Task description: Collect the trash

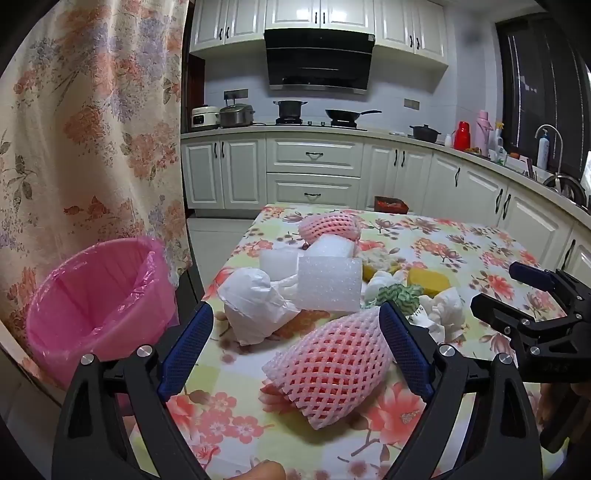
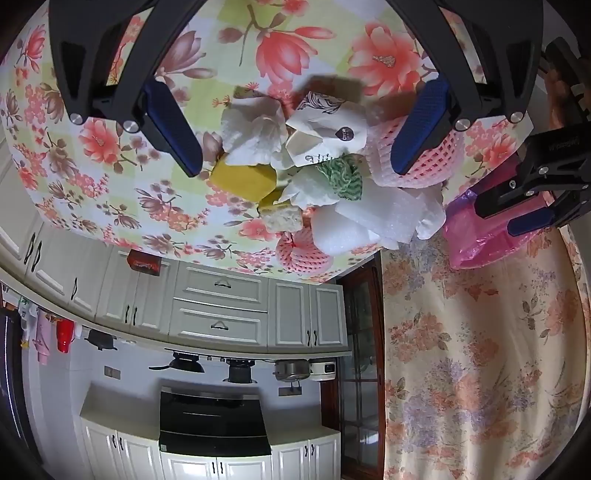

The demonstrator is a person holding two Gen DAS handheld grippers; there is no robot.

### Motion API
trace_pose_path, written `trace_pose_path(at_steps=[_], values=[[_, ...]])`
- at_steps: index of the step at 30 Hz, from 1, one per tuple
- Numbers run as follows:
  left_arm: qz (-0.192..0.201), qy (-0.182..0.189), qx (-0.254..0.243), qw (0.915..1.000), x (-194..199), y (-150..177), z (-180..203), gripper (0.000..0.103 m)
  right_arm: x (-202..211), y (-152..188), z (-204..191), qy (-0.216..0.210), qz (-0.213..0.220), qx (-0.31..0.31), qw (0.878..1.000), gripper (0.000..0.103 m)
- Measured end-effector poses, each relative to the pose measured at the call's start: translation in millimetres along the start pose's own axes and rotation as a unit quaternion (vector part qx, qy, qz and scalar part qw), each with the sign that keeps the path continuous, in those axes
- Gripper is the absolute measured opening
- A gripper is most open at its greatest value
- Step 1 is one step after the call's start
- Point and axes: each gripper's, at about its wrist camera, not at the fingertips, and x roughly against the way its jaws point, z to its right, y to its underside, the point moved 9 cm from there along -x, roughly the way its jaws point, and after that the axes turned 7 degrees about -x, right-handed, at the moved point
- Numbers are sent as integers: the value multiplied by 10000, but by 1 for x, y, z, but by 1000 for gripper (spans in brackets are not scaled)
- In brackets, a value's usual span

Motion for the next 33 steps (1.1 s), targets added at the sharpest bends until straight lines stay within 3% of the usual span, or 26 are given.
trace_pose_path(at_steps=[33], values=[[0, -36, -7, 10000, 3, -5, -2, 85, -1, 0, -1, -15, -5, 35, 10000, 98]])
